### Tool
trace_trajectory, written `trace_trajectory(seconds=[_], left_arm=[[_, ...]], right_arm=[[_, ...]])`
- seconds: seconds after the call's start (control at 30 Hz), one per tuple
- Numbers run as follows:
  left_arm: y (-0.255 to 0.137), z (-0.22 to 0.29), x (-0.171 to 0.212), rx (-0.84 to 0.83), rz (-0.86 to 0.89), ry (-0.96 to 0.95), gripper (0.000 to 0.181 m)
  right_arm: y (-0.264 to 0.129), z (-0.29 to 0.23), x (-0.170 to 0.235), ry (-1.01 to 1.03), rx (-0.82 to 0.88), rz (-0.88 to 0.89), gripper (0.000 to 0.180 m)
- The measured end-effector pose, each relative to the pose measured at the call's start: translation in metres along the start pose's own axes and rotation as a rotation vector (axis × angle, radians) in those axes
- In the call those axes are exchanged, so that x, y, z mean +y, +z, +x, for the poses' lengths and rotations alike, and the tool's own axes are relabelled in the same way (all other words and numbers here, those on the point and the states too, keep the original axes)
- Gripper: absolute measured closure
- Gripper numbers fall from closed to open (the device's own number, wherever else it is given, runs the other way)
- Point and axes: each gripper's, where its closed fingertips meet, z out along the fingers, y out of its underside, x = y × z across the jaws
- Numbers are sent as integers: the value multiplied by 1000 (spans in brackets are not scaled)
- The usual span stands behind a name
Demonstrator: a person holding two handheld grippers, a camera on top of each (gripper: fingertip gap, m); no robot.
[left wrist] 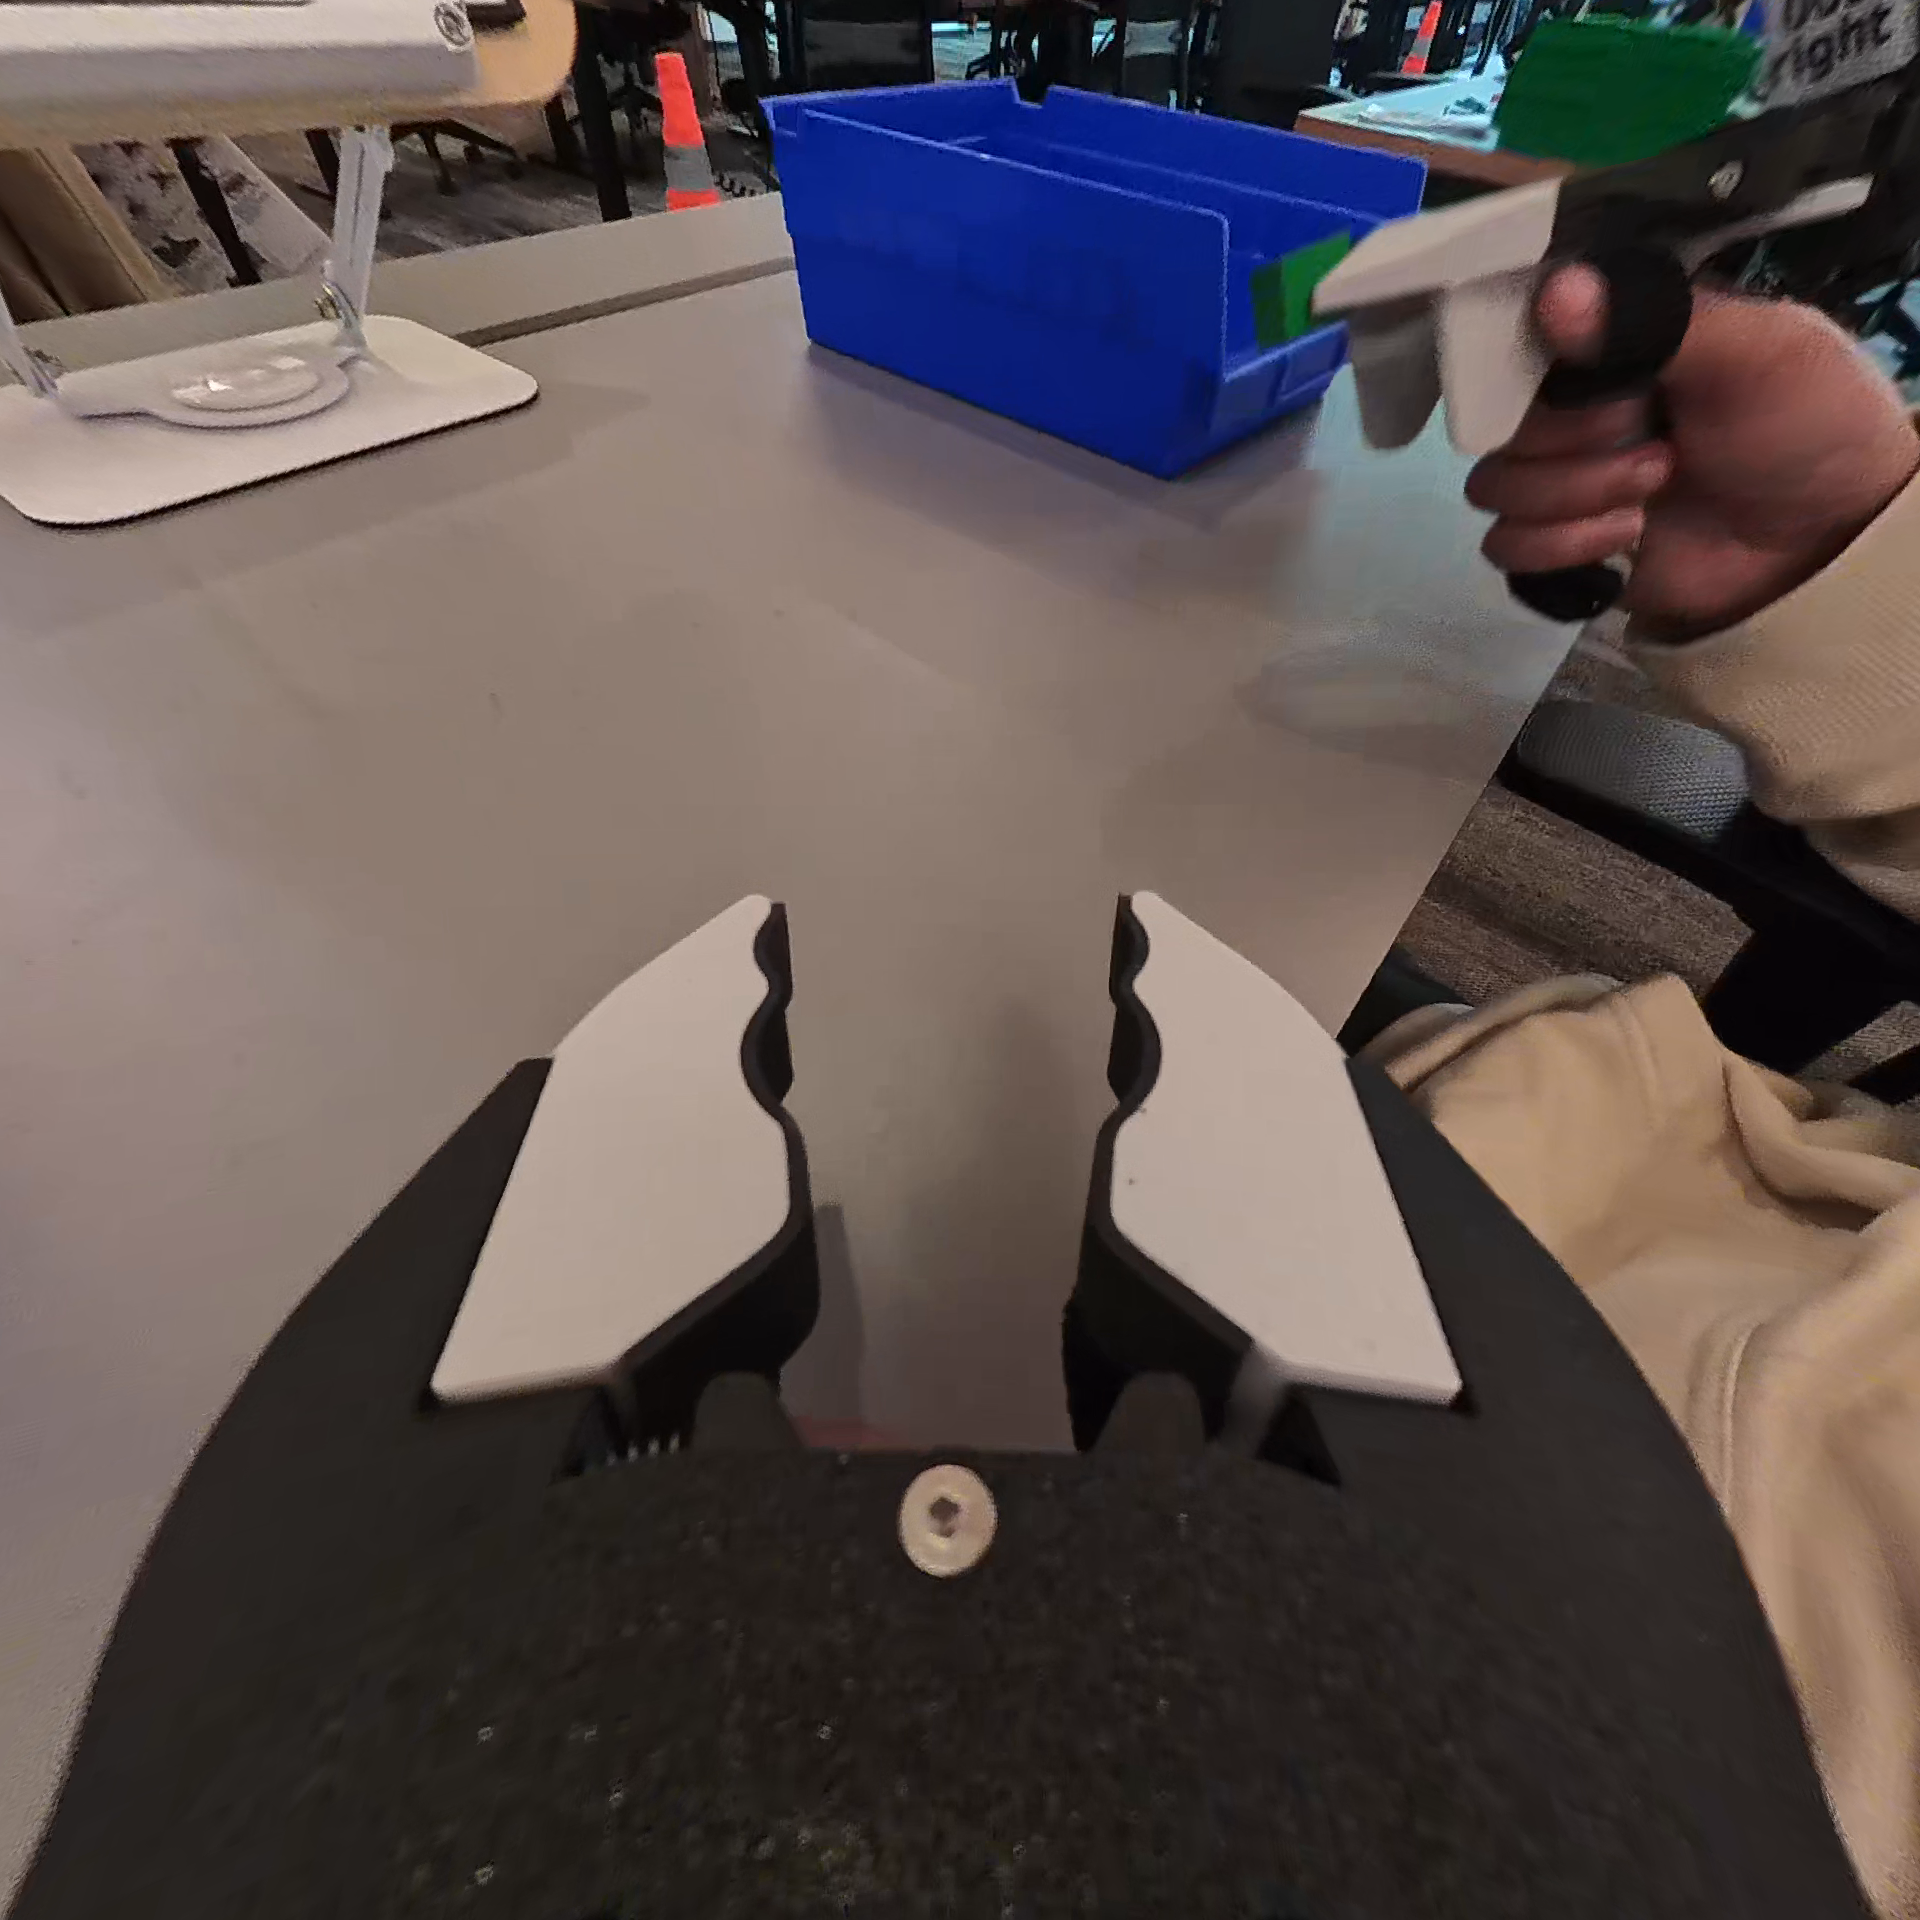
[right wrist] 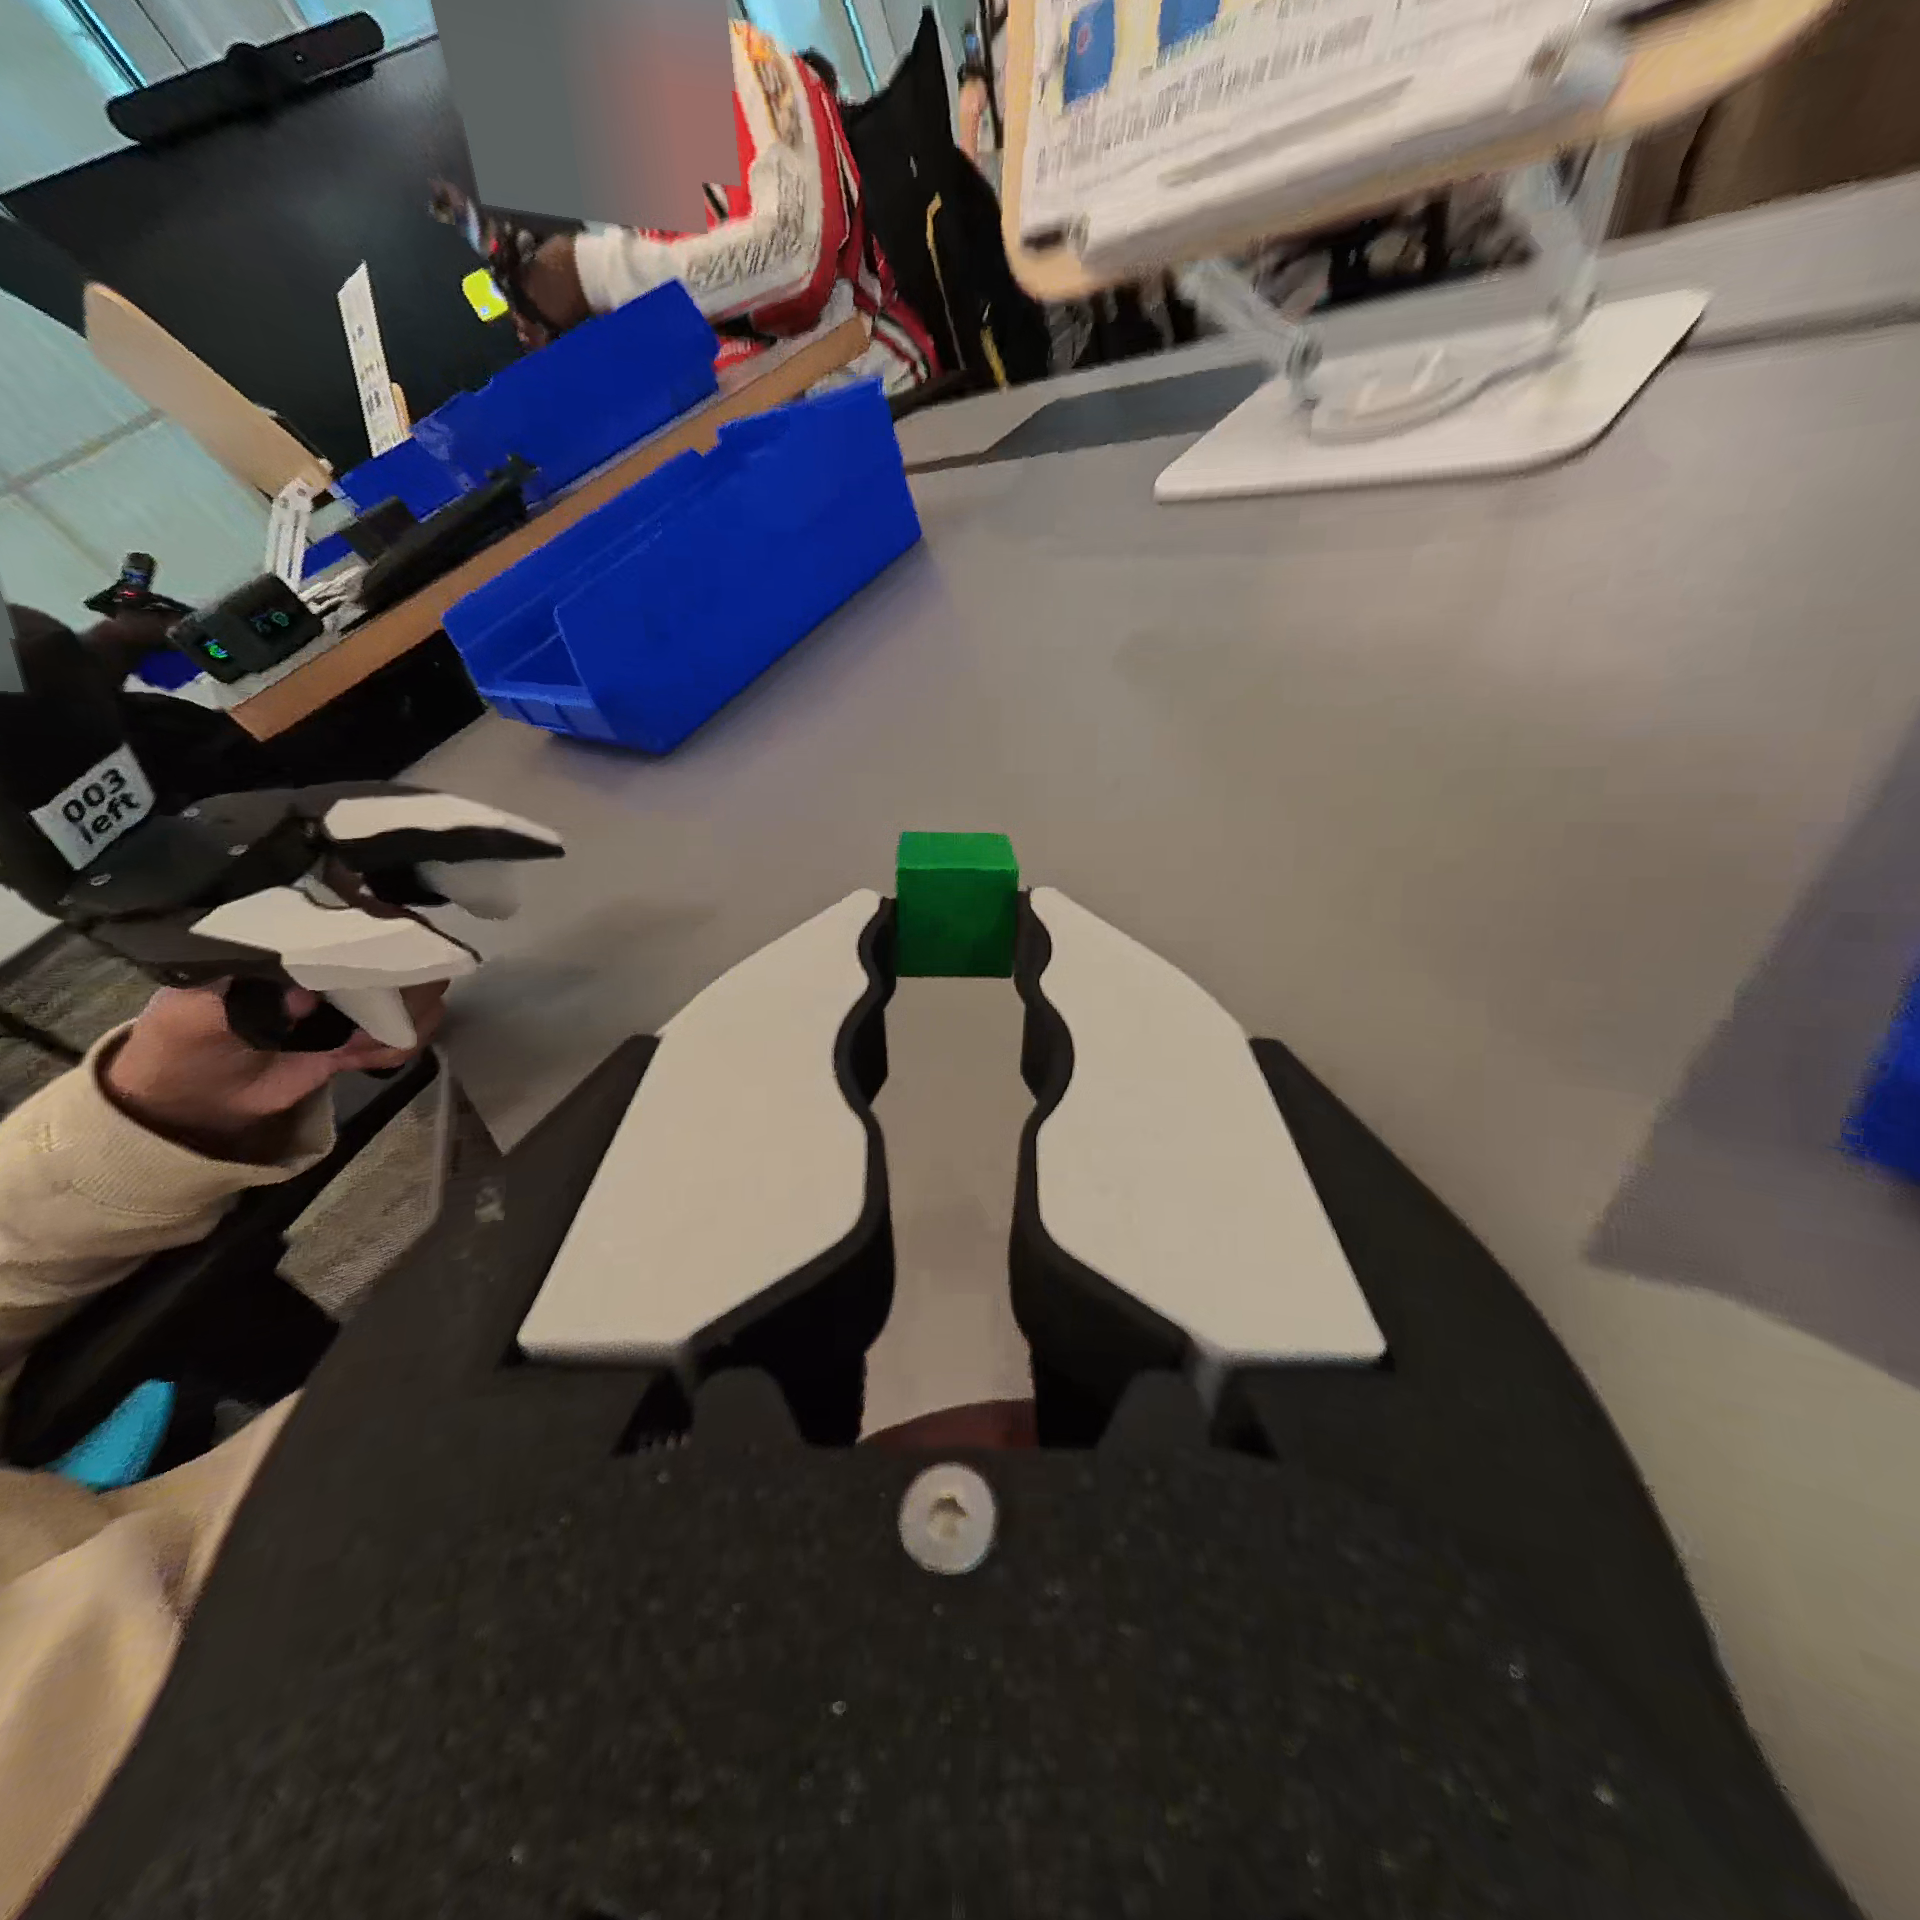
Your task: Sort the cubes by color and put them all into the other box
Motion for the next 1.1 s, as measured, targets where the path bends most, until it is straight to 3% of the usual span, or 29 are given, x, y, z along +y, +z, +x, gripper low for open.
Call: trace_trajectory(seconds=[0.1,0.23,0.37,0.47,0.57,0.93,1.03,1.1], left_arm=[[-4,-2,-4,5,21,-8,123],[-7,-3,-8,23,37,-18,124],[-8,-3,-9,27,40,-21,125],[-7,-2,-7,23,22,-9,125],[-6,-4,-5,4,9,12,125],[-6,-7,-4,10,19,-21,125],[-8,-11,-6,-4,24,-32,125],[-10,-16,-6,-23,31,-38,125]], right_arm=[[-33,35,-53,-77,163,50,158],[-56,100,-91,-137,309,-179,158],[-50,168,-53,-229,287,-716,158],[-43,196,-23,-304,204,-983,158],[-36,202,-7,-370,128,-1124,158],[-19,210,15,-342,96,-1204,157],[-21,207,-3,-327,114,-1073,142],[-27,195,-35,-338,174,-881,142]])
